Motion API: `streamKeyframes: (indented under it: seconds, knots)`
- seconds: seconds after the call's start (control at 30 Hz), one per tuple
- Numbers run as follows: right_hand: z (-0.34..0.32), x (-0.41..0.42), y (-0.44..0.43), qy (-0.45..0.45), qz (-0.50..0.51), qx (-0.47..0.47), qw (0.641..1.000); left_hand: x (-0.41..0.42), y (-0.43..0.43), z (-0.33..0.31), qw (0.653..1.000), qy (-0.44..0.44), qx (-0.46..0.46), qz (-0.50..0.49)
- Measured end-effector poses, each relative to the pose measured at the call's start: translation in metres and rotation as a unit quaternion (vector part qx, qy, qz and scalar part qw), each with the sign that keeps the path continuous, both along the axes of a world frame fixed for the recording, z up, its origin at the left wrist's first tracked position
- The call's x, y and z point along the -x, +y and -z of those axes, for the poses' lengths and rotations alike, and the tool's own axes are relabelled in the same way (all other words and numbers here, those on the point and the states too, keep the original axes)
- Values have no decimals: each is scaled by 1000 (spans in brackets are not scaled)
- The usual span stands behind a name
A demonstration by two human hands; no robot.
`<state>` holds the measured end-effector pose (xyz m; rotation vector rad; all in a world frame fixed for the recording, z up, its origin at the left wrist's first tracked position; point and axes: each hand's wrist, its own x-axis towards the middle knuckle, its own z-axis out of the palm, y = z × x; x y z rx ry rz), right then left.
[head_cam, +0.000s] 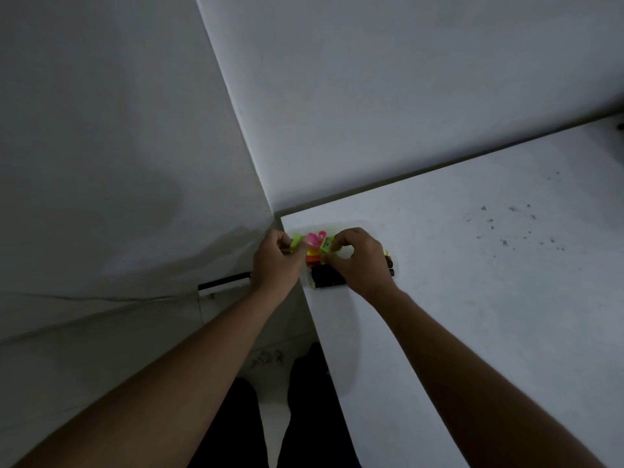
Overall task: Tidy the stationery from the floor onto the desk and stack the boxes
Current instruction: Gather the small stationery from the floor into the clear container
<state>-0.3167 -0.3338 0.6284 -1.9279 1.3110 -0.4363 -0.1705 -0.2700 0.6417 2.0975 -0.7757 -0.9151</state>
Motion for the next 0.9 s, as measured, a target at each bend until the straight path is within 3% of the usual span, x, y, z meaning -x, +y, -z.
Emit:
streamKeyframes:
  seconds: [0.27, 0.6, 0.9]
  knots:
    - [6, 7, 2, 18, -14, 14, 1000, -1, -6, 2, 999, 14, 25, 46]
    - [9, 8, -2, 33, -29, -17, 999, 0, -12, 10, 992, -41, 60, 106]
    - [10, 16, -6, 52, -66, 40, 996, -4, -13, 10, 991, -48, 48, 113]
